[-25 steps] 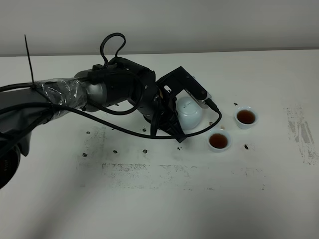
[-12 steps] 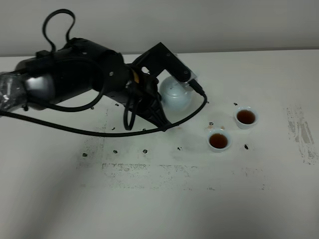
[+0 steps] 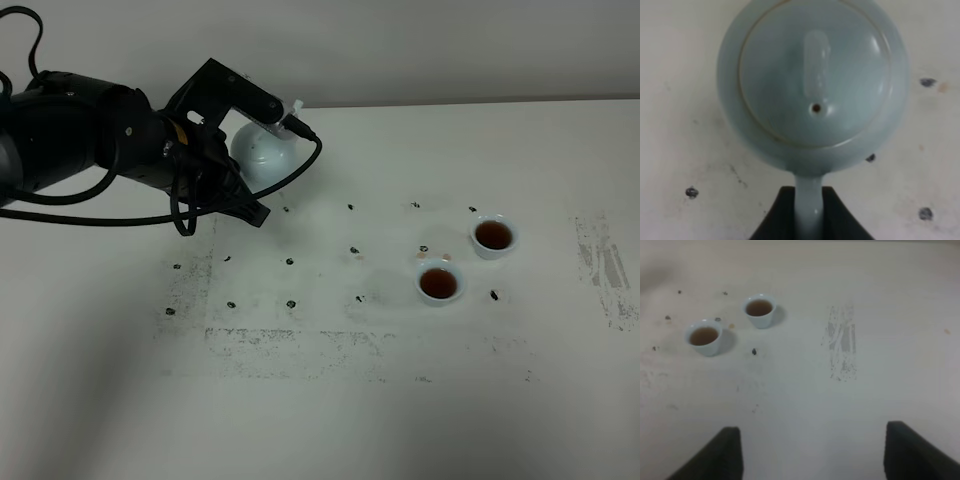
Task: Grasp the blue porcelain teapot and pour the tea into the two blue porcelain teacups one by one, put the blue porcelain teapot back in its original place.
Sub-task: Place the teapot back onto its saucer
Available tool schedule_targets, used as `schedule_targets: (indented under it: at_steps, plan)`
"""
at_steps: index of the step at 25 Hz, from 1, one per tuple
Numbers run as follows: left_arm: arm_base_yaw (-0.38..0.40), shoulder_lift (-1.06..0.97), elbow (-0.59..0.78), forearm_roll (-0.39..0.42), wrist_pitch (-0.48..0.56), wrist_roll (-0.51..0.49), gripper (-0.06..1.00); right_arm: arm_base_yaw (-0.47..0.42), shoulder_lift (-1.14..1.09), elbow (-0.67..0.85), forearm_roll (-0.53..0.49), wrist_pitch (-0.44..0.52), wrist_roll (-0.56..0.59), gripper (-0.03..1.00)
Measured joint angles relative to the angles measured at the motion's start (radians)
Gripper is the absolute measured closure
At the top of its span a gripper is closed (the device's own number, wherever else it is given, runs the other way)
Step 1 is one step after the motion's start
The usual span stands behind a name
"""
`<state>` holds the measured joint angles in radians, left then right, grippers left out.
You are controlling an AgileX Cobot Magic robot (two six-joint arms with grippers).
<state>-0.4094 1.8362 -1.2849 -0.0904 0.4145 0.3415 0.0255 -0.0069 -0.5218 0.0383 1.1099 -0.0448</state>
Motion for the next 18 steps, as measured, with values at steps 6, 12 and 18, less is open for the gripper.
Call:
schedule_targets:
  at_steps: [6, 12, 18]
  plan:
    - [0.021, 0.090, -0.012, -0.002, -0.026, -0.003, 0.89, 0.000, 0.000, 0.000, 0.000, 0.000, 0.000, 0.40]
    - [0.025, 0.169, -0.077, -0.004, -0.025, -0.003, 0.89, 0.000, 0.000, 0.000, 0.000, 0.000, 0.000, 0.40]
    - [0.025, 0.231, -0.130, -0.006, -0.011, -0.004, 0.89, 0.000, 0.000, 0.000, 0.000, 0.000, 0.000, 0.40]
